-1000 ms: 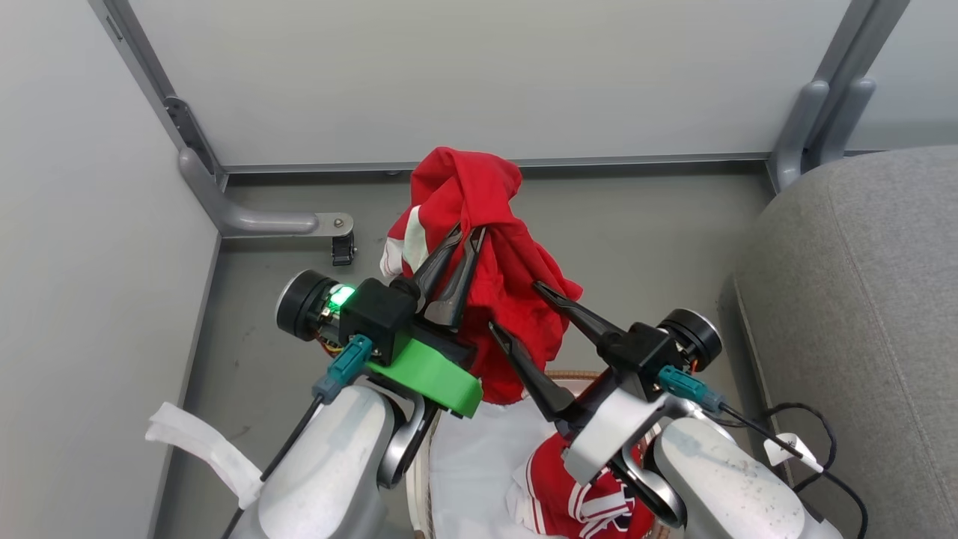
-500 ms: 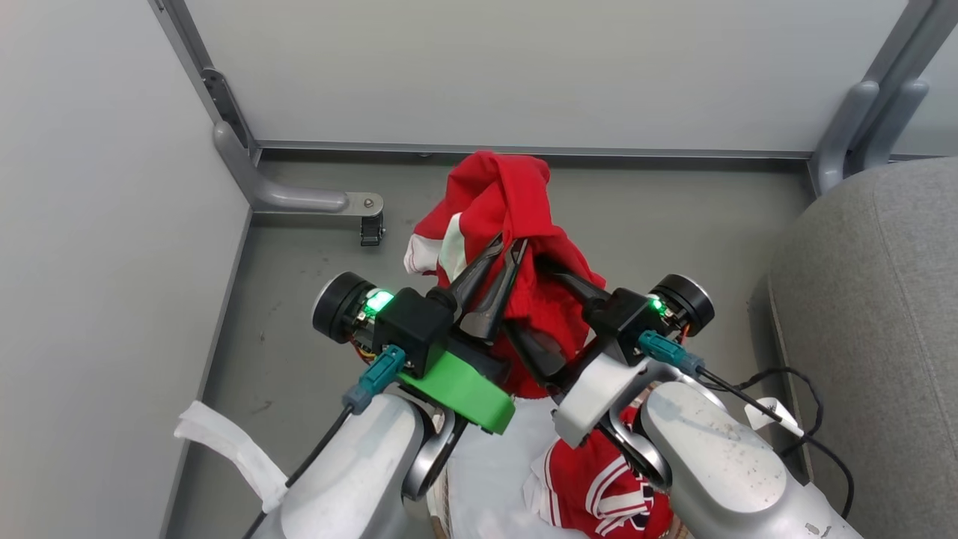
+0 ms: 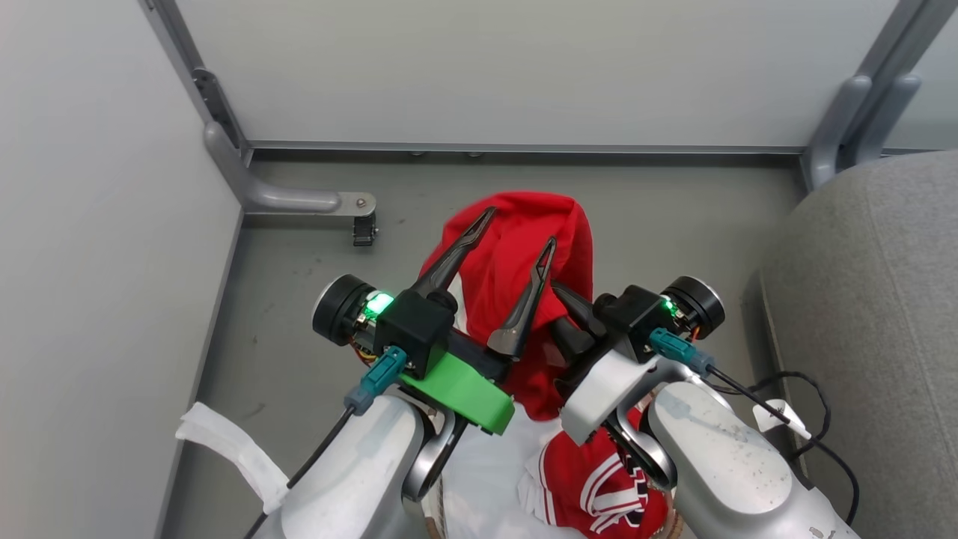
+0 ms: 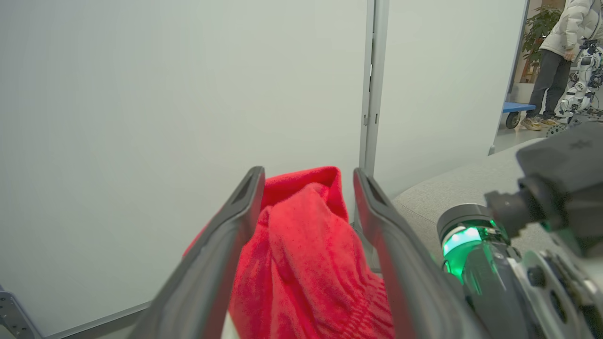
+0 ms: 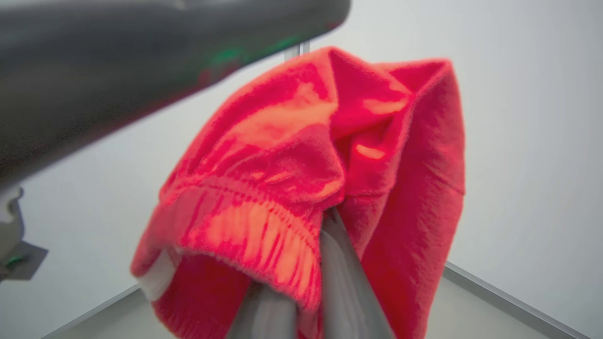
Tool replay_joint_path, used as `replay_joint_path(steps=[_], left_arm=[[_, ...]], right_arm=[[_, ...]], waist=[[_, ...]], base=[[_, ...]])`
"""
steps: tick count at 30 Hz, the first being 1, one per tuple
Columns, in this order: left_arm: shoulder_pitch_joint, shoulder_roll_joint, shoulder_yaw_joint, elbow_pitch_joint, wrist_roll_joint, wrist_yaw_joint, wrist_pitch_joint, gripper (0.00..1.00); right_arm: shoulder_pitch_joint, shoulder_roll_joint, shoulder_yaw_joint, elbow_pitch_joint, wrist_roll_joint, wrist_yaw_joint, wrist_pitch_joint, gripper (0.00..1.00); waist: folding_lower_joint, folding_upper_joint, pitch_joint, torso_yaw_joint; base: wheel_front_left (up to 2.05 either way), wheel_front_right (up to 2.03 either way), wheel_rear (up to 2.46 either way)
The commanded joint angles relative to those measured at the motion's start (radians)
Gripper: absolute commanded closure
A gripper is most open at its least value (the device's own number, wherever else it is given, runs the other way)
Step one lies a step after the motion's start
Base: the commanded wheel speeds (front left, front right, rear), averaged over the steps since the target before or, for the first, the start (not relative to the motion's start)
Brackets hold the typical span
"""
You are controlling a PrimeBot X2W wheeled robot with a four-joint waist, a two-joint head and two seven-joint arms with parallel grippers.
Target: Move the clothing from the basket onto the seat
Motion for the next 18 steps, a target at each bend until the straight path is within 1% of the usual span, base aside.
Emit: replay_joint_path(steps=[1, 6, 8, 13, 18], left_arm=[[0.008, 0.002, 0.006, 0.001, 0.005, 0.001, 0.000, 0.00], [0.024, 0.002, 0.008, 0.006, 0.012, -0.008, 0.000, 0.00], [0.027, 0.002, 0.015, 0.012, 0.016, -0.009, 0.000, 0.00], [0.039, 0.002, 0.026, 0.022, 0.028, -0.012, 0.000, 0.00], [0.041, 0.002, 0.035, 0.030, 0.037, -0.015, 0.000, 0.00]], right_arm=[[0.015, -0.003, -0.001, -0.004, -0.006, -0.001, -0.005, 1.00], [0.032, -0.003, -0.022, -0.010, 0.000, -0.001, -0.005, 1.00], [0.040, -0.003, -0.021, -0.014, 0.002, -0.001, -0.005, 1.00], [0.057, -0.005, -0.032, -0.024, 0.009, -0.001, -0.005, 1.00], [0.070, -0.012, -0.050, -0.041, 0.012, -0.001, -0.005, 1.00]], waist=[[0.0000, 0.0000, -0.004, -0.023], [0.0000, 0.0000, -0.009, -0.081], [0.0000, 0.0000, -0.012, -0.115], [0.0000, 0.0000, -0.012, -0.214], [0.0000, 0.0000, -0.002, -0.328]], base=[[0.00, 0.00, 0.00], [0.00, 0.00, 0.00], [0.00, 0.00, 0.00], [0.00, 0.00, 0.00], [0.00, 0.00, 0.00]])
